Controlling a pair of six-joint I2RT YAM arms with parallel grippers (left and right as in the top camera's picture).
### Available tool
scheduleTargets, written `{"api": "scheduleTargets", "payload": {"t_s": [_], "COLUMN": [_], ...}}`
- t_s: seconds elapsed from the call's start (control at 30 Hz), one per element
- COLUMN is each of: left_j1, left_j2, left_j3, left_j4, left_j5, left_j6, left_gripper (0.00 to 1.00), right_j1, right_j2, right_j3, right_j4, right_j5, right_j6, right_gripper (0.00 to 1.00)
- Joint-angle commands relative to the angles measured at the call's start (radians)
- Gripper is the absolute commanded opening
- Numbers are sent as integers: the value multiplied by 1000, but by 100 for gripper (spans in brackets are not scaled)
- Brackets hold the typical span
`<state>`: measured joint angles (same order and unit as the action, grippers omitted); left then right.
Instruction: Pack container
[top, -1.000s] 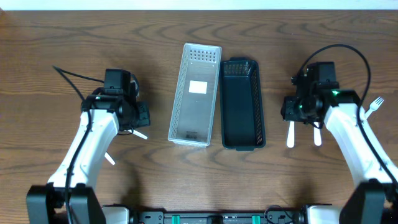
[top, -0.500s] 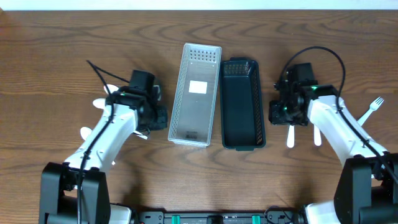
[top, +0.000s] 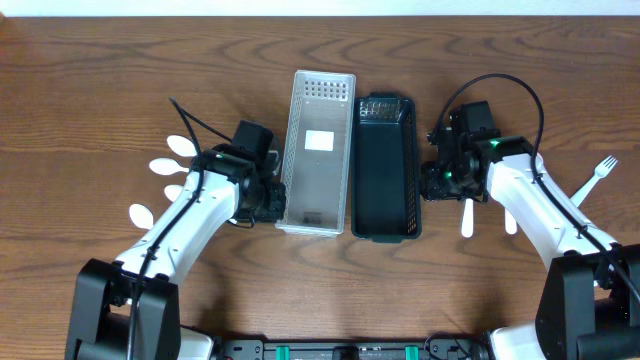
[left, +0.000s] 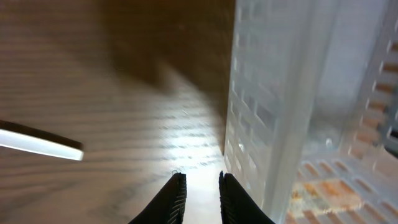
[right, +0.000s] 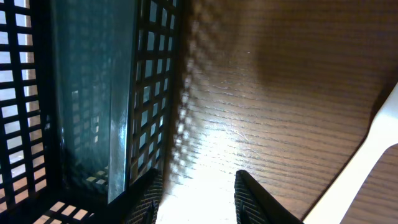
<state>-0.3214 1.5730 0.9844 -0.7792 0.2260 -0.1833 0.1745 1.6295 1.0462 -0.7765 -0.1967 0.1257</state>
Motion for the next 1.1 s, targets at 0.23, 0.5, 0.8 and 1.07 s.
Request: {"api": "scheduleTargets", "payload": {"t_s": [0.23,0.5,0.8,1.07], "left_j1": [-36,54,202,253], "left_j2": [6,-39,-259,-452], "left_j3": [18,51,106,106], "left_j4": [-8,-6,-58,-142], "left_j5": [19,-37,-40,-60], "left_j6": [6,6,42,86], "left_gripper": [27,51,90,98], "right_j1": [9,-37,-232,-249], "right_j2": [5,5,5,9], "right_j3": [12,67,389,324], "right_j4": [8,-22,-375,-332], "right_j5": [-21,71,275,267], "right_j6": [-3,-3,-37,19], "right_gripper": [42,58,98,99]}}
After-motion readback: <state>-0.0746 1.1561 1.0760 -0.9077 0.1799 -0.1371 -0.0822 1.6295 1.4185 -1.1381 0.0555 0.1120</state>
